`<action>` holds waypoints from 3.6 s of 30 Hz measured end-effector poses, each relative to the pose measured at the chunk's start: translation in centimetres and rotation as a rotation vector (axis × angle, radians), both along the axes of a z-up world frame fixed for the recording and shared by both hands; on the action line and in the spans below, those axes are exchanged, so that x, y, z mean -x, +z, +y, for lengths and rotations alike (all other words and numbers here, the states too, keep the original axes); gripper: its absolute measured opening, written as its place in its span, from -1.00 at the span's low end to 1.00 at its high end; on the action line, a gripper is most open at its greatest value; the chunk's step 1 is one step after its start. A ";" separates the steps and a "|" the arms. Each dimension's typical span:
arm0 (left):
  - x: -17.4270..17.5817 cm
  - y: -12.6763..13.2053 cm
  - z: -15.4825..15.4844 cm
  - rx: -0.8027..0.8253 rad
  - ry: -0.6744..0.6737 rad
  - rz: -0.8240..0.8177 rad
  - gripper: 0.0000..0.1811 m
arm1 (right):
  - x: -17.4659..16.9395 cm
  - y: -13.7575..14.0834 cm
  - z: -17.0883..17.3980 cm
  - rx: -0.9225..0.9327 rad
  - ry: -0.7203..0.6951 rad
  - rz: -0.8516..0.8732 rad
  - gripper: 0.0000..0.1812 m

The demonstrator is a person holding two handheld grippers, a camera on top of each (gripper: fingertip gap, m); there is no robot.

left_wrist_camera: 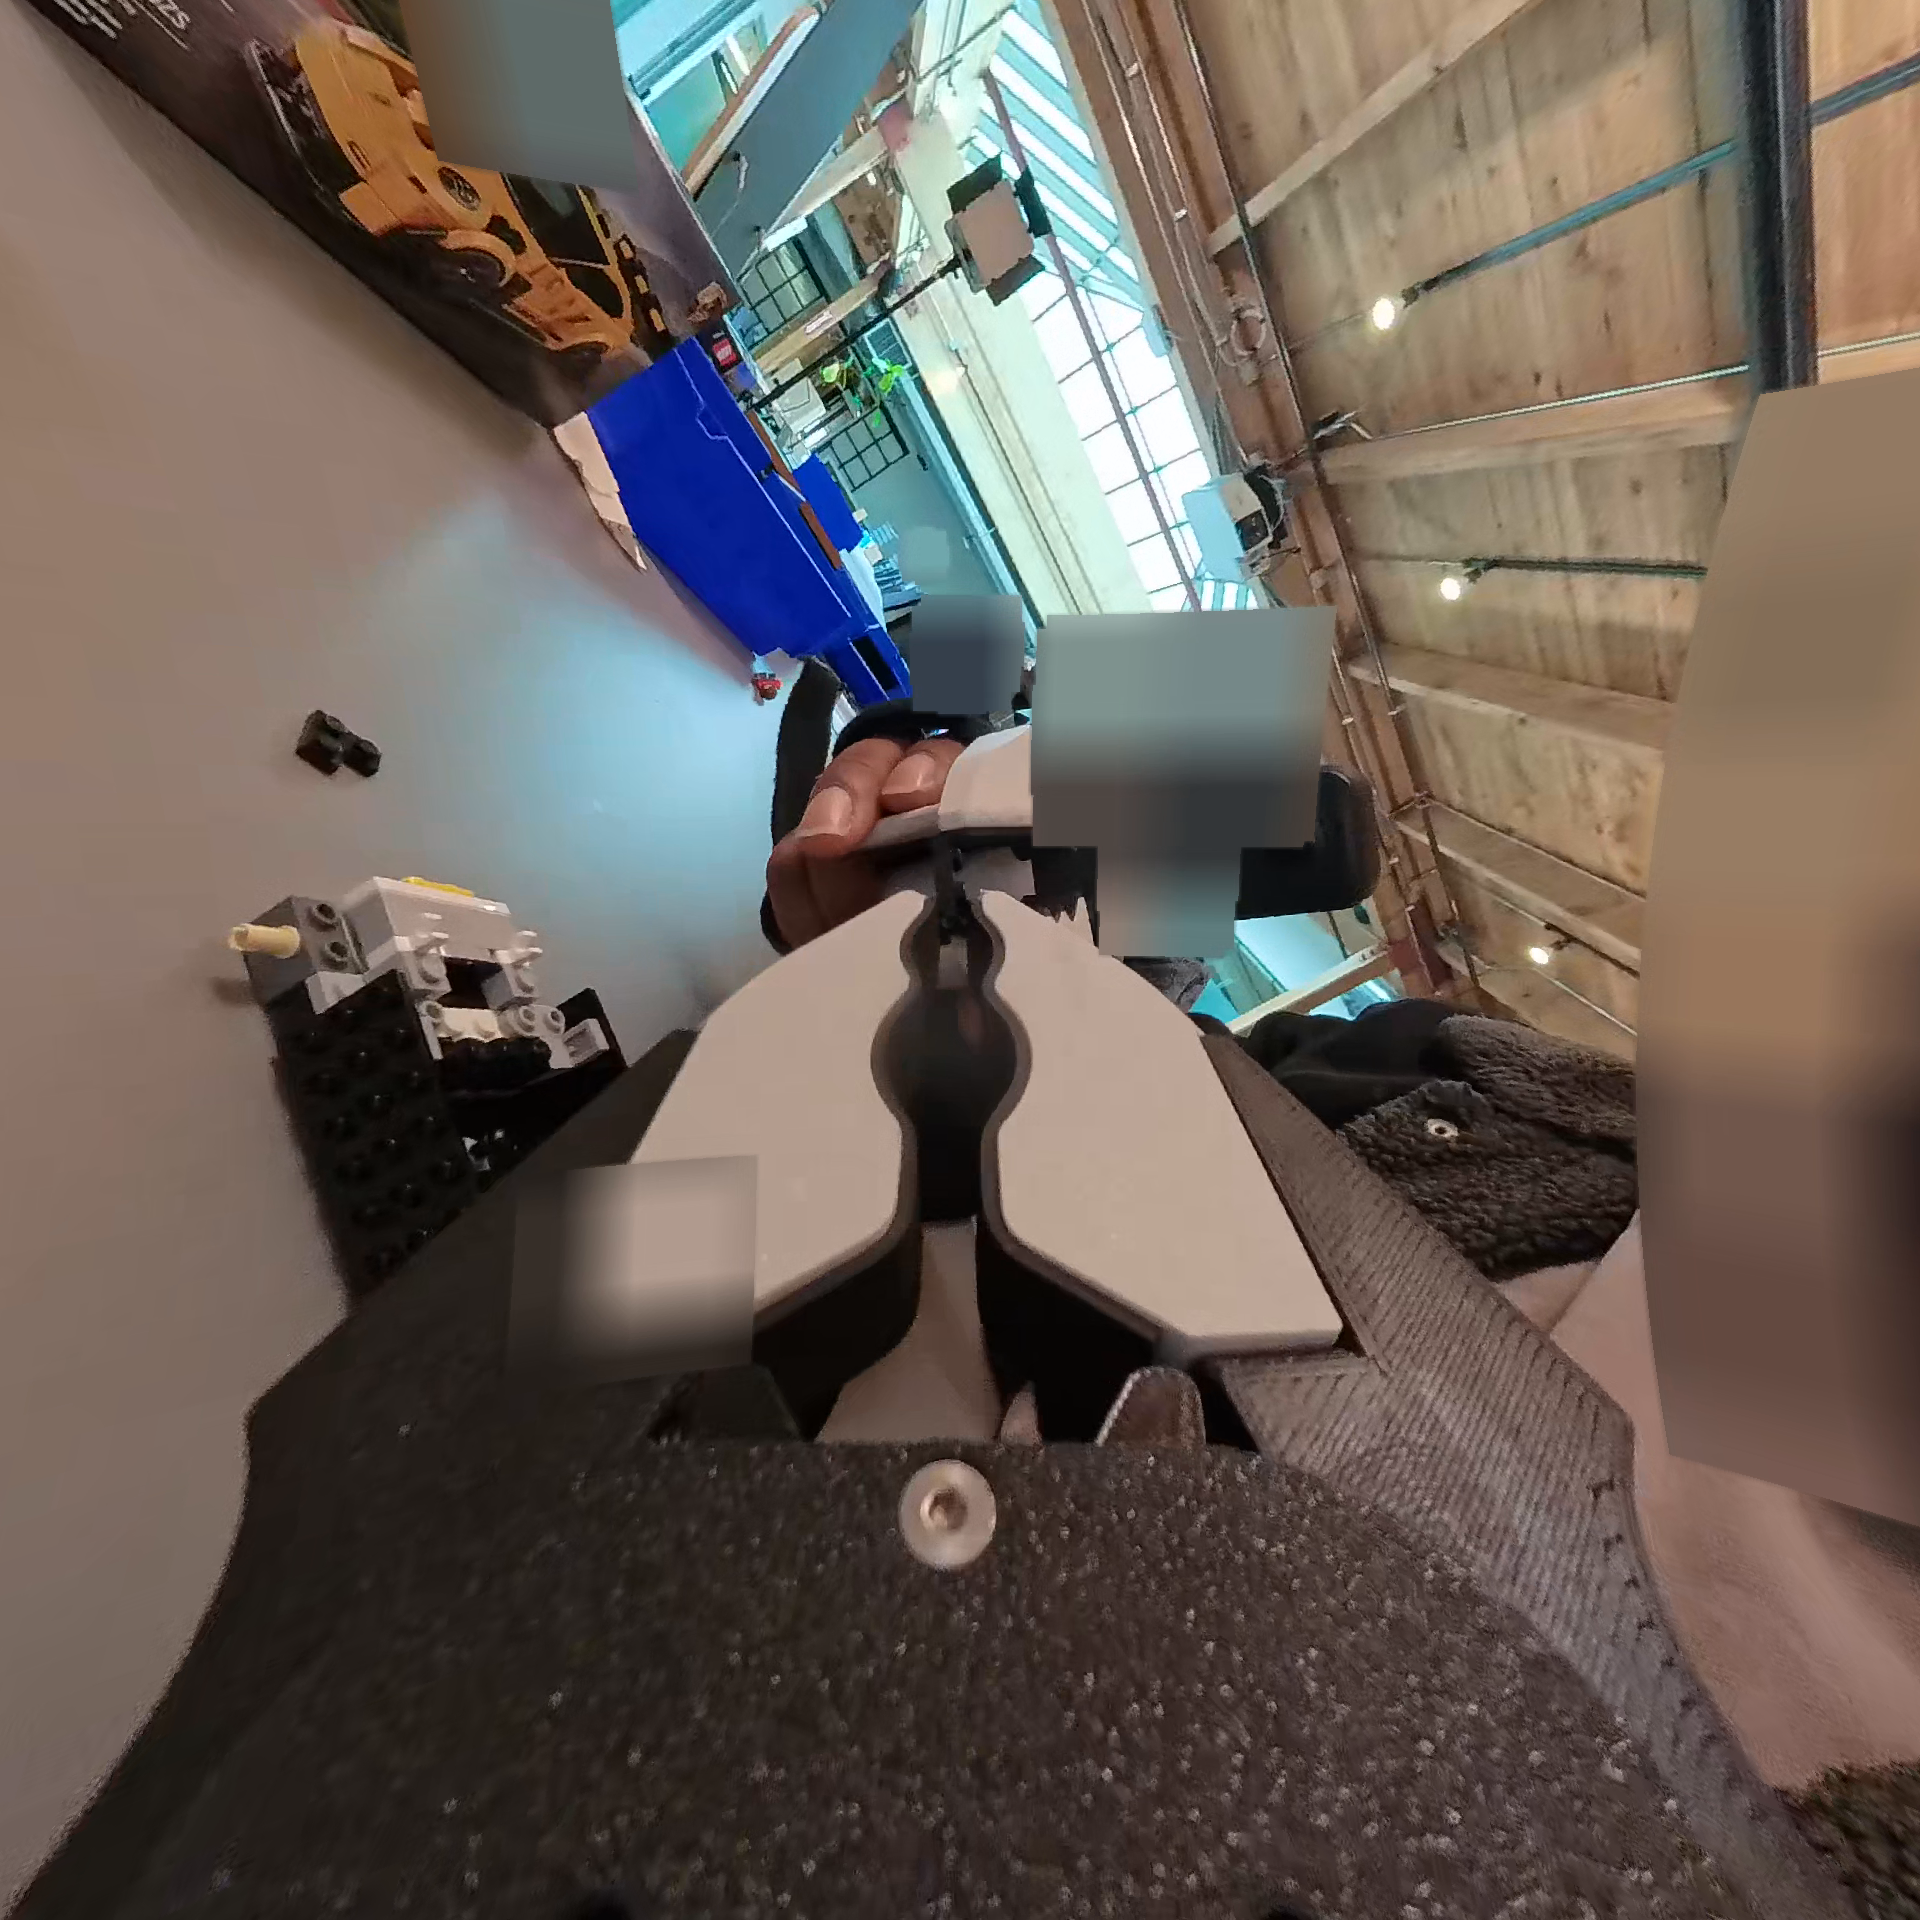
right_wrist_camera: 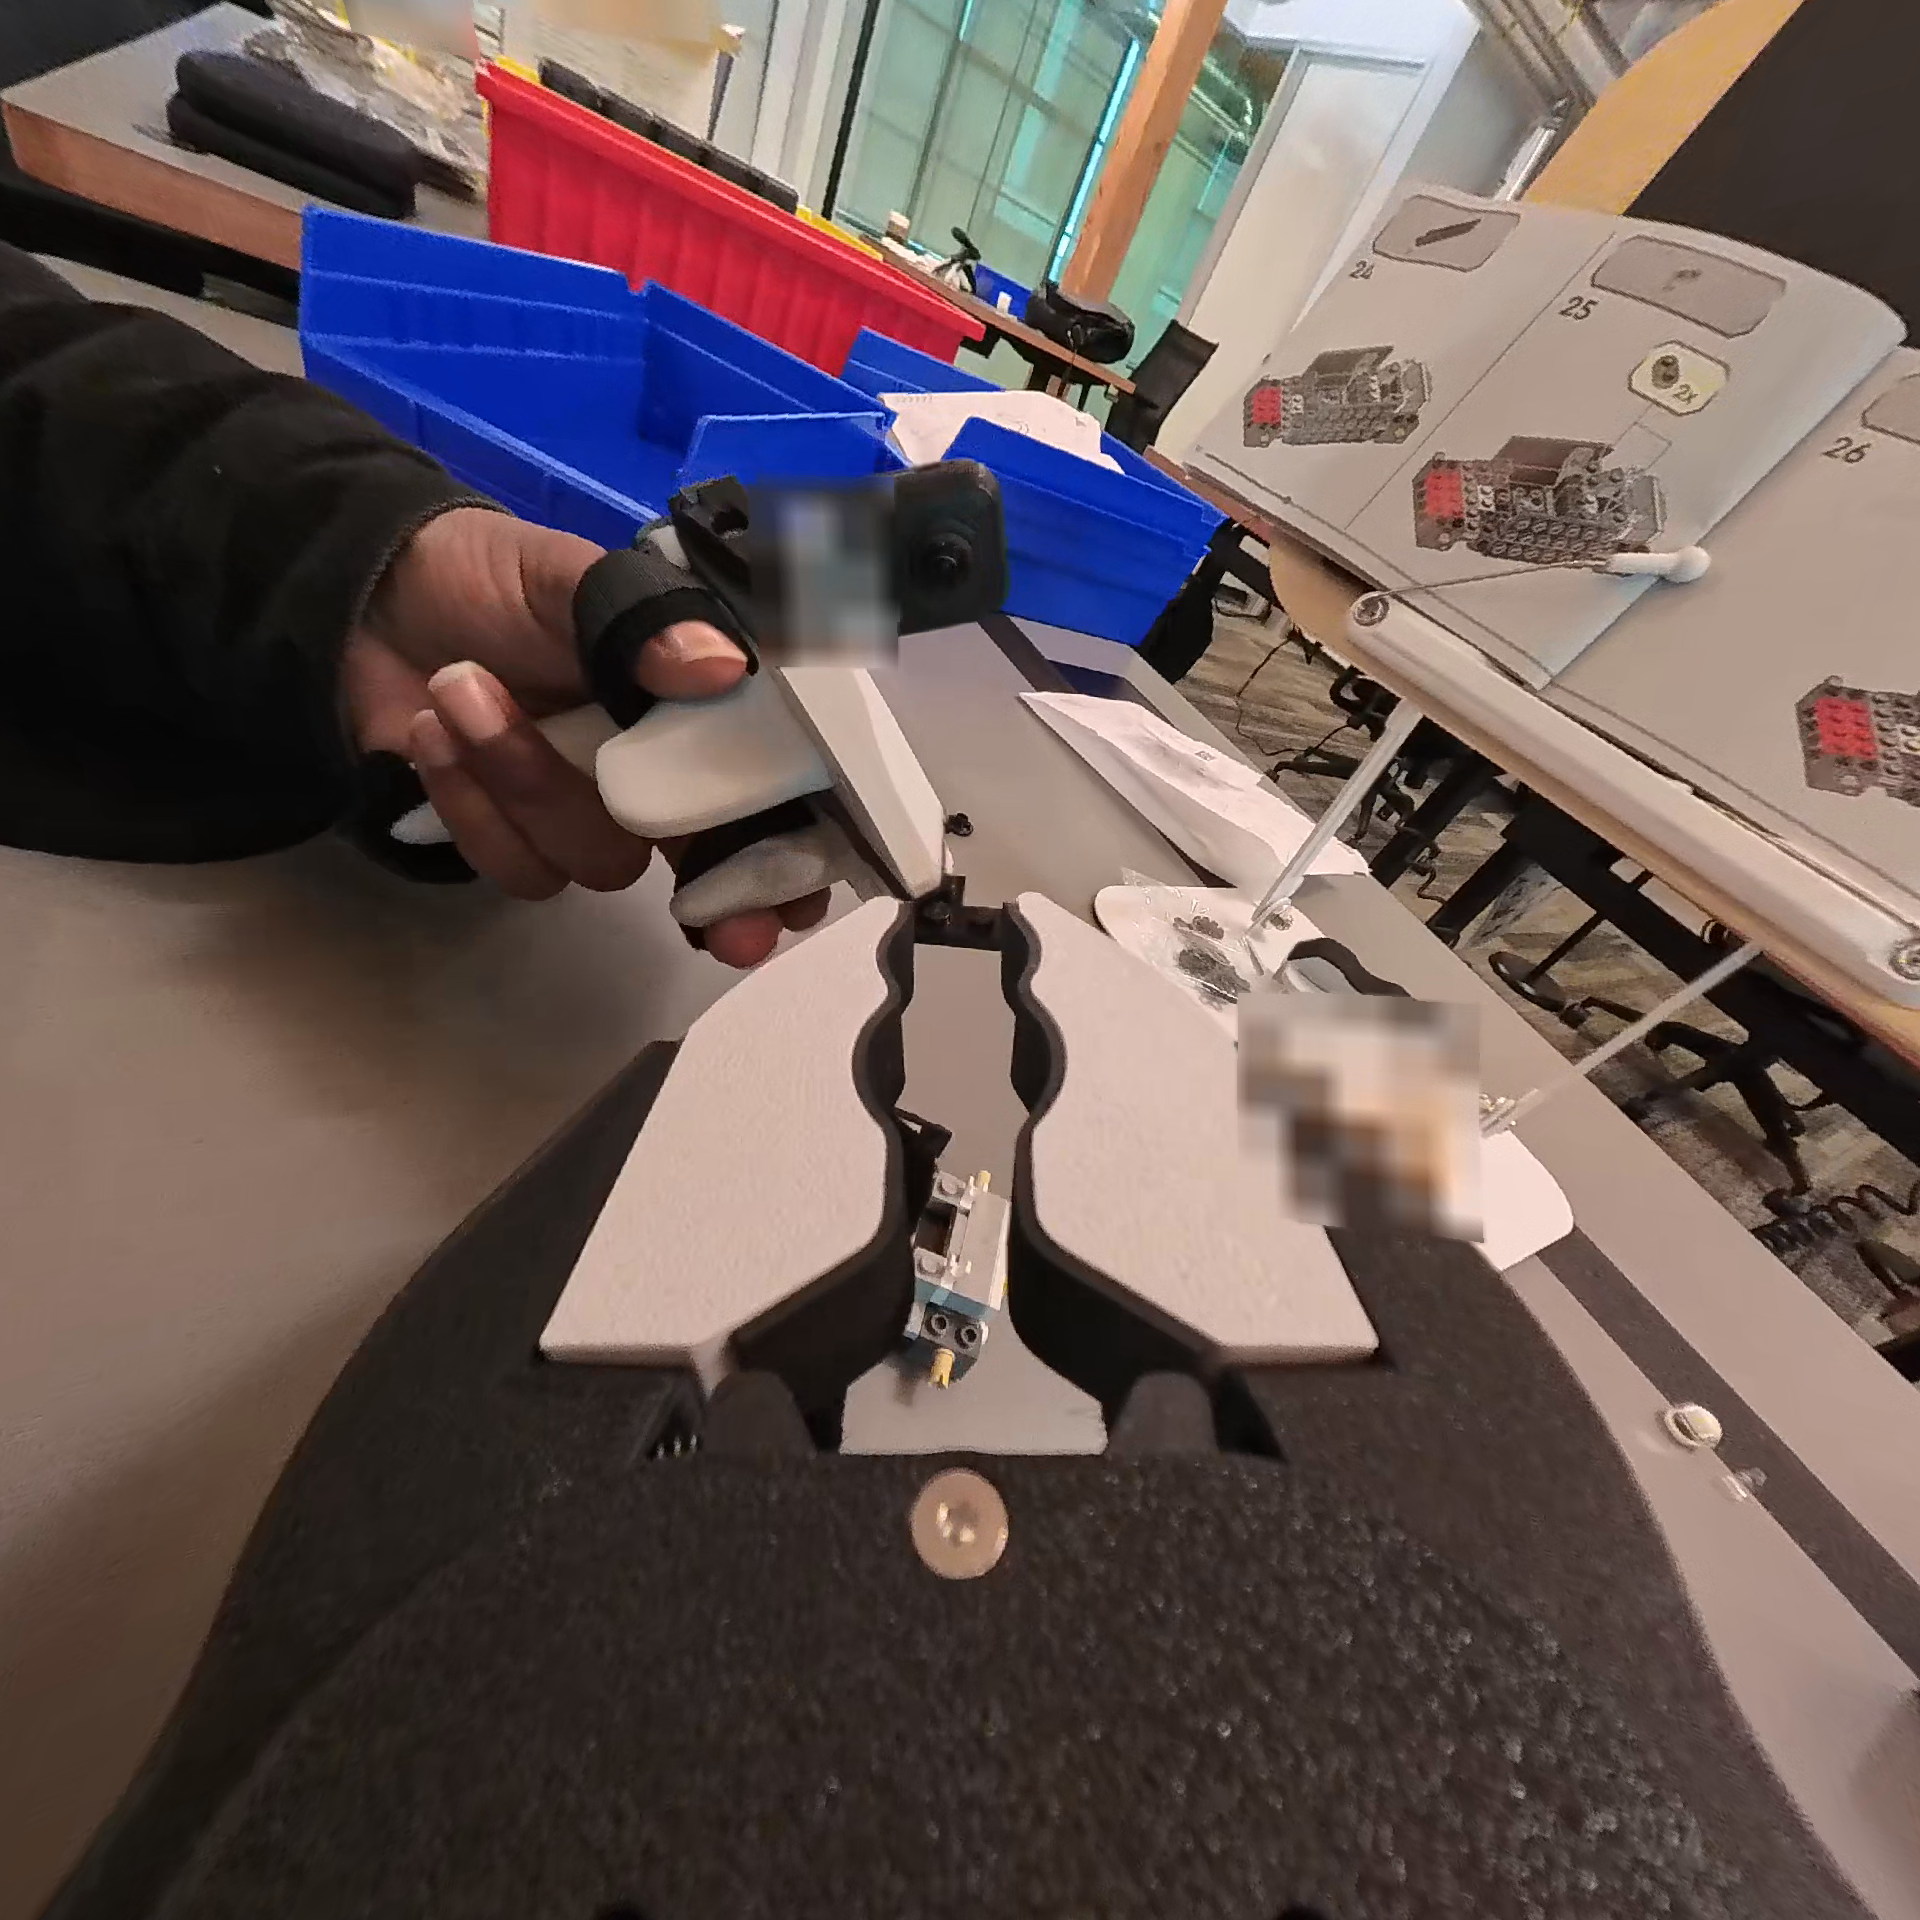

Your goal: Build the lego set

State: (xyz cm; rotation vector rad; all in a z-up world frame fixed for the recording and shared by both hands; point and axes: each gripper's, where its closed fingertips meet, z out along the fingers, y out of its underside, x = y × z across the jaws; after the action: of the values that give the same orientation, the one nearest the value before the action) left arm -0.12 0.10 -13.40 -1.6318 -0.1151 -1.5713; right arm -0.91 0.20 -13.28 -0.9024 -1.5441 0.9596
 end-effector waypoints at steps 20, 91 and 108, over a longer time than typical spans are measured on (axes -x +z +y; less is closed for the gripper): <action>-2.3 -2.8 -3.9 0.020 -0.385 0.228 -0.96 | -2.3 -3.7 -4.0 -0.036 0.325 -0.265 -0.90; 0.5 -4.1 -0.9 0.131 -0.164 0.175 -0.97 | -0.1 -4.1 -1.2 -0.015 0.081 -0.254 -0.92; 3.8 -4.5 0.8 0.044 0.048 0.414 -0.82 | 0.1 -5.1 3.9 0.171 -0.150 -0.325 -0.92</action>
State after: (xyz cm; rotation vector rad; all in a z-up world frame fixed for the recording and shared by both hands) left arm -3.92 0.91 -17.86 -1.9387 0.0319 -1.1734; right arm -1.00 4.08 -18.40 -1.3290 -1.6517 0.8767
